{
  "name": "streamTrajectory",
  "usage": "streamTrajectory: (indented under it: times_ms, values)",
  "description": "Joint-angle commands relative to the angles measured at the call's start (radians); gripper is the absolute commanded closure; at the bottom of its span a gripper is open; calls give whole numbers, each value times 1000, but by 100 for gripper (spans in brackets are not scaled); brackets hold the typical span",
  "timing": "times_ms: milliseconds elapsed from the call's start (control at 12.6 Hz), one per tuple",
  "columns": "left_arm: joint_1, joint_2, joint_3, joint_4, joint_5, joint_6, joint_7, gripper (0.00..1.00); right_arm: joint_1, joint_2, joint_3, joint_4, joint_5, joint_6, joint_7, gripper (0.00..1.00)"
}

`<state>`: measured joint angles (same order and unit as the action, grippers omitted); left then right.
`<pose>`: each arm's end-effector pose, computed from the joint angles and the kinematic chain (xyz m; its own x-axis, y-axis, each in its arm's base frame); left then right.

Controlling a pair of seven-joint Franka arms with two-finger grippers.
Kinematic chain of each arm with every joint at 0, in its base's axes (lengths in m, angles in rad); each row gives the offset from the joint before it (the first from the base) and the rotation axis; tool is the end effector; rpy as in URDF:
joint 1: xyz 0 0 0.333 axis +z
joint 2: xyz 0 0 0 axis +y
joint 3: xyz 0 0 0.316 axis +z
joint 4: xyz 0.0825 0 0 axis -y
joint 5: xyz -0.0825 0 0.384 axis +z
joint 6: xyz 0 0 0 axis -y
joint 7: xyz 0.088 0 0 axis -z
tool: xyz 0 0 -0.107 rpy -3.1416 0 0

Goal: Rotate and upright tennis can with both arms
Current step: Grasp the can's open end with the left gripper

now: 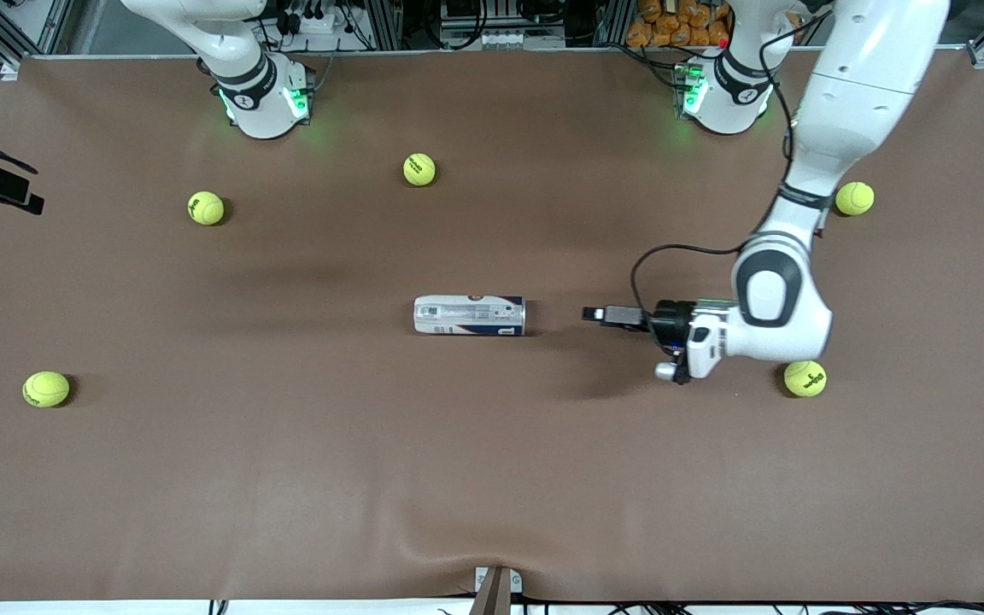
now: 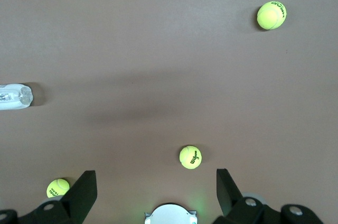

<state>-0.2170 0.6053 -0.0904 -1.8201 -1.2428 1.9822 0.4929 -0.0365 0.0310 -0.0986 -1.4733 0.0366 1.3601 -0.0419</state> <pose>0.5826 -0.2437 0.2084 0.9623 -0.1126 -0.2476 0.1638 -0.4870 0.8579 0.5374 -0.0675 0.6357 0.9863 -0.0845 -0.1419 -0.0909 -0.9951 -0.0394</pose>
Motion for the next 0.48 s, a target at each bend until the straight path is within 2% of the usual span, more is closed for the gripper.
streamTrajectory:
  times_ms: [0,159,398]
  values:
    - [-50,25,1,-24,-97,79,96,0,-8,-29,20,-31,6,-3,22,0]
    - [-85,77,3,-24,-243,93,220,0,-6,-20,19,-31,8,-1,24,0]
    - [-120,105,3,-18,-317,95,256,0,-3,-19,19,-30,6,1,24,0]
